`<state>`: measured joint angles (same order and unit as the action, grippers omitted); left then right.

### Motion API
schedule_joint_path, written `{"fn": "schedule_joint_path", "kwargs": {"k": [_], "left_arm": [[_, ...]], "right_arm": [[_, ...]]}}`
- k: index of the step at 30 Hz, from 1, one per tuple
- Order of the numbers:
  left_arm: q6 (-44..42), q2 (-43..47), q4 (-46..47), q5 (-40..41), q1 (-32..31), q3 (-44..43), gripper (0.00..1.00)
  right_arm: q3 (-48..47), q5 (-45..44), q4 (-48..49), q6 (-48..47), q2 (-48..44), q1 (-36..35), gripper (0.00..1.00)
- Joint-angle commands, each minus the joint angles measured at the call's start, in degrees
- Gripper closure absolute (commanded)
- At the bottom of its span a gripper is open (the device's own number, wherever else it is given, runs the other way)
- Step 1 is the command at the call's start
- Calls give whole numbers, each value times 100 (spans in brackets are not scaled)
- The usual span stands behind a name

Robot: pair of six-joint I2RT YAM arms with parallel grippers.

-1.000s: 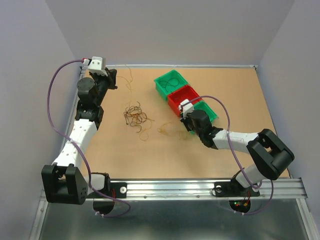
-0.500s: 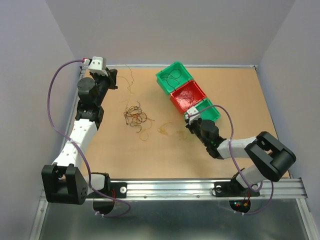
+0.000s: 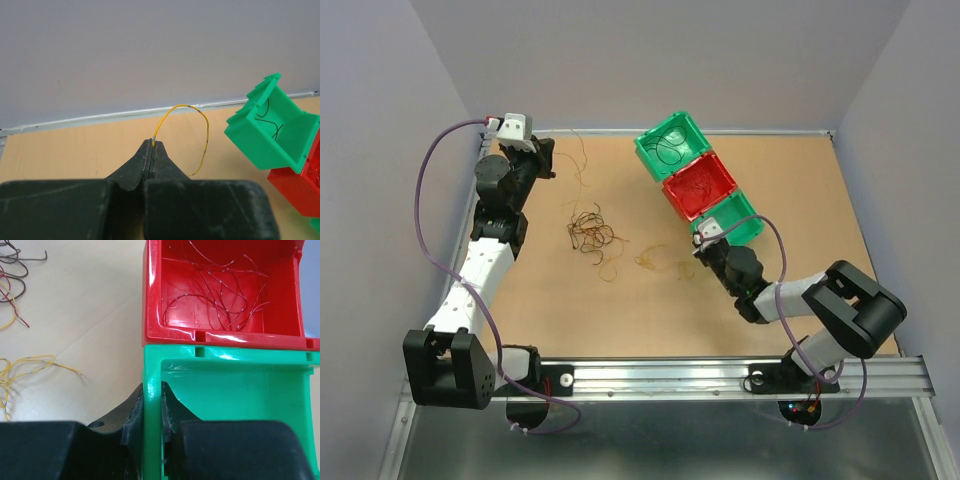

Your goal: Untangle the cables

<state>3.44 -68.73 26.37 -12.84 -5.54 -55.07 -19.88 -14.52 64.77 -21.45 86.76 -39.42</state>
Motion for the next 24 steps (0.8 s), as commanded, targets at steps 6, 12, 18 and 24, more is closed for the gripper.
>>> {"fn": "schedule_joint_path", "kwargs": {"k": [6, 12, 18, 24], "left_arm": [[-63, 18, 316, 18, -26, -21, 100], [-72, 44, 307, 10, -43, -13, 100], [-46, 44, 281, -43, -44, -30, 100], [-72, 26, 272, -61, -61, -30, 100]], "right_arm": [[-1764, -832, -1283, 852, 288, -57, 100], [-2696, -1175, -3136, 1749, 447, -57, 99], [-3215, -1544, -3893, 2119, 719, -48, 99], [-3505, -1239, -4358, 2128, 1000, -48, 99]]}}
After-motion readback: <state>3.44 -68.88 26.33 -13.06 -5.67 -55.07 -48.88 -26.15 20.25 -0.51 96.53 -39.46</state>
